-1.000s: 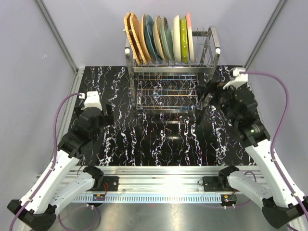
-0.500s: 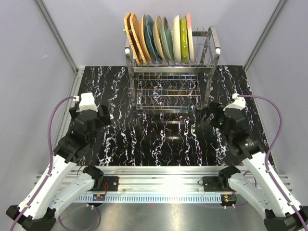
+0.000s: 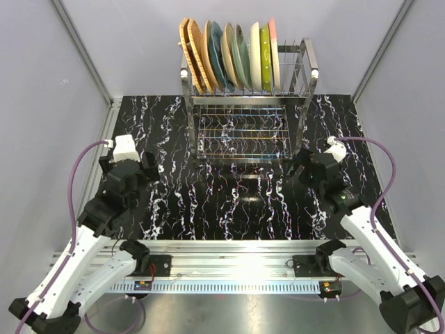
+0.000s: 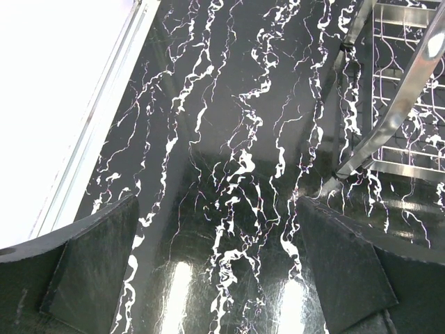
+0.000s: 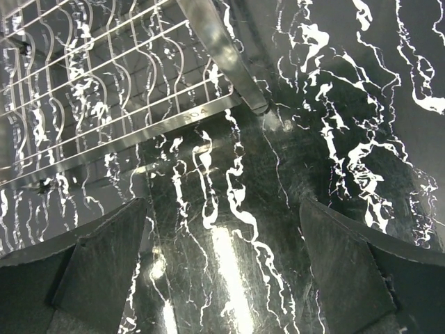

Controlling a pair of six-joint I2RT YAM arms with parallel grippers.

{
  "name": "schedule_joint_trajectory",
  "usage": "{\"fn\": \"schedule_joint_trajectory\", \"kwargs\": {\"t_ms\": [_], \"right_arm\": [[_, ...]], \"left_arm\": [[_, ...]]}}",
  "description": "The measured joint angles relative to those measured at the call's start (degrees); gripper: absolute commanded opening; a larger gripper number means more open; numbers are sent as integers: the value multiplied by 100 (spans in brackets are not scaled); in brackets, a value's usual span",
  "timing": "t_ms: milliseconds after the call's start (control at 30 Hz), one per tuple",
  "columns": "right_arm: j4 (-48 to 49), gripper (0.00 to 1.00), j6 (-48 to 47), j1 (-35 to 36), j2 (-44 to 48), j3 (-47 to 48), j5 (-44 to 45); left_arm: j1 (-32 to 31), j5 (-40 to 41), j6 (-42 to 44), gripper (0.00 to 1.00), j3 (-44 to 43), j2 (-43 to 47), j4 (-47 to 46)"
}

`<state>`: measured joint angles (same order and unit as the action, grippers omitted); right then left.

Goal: Load the plates into the dish rack
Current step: Insert the plate into the dish rack

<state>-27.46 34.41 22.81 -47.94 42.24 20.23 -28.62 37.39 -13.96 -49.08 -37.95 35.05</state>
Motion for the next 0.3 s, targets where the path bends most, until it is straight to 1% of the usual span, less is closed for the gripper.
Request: {"fn": "schedule_joint_trajectory", "kwargs": {"t_ms": [233,300], "right_arm": [[13,100,68,0,-295,0,42],[-15,100,173,0,-343,11,179]], "left_arm": [[0,57,0,99,0,15,-9],[0,61,2,99,0,15,-9]]}}
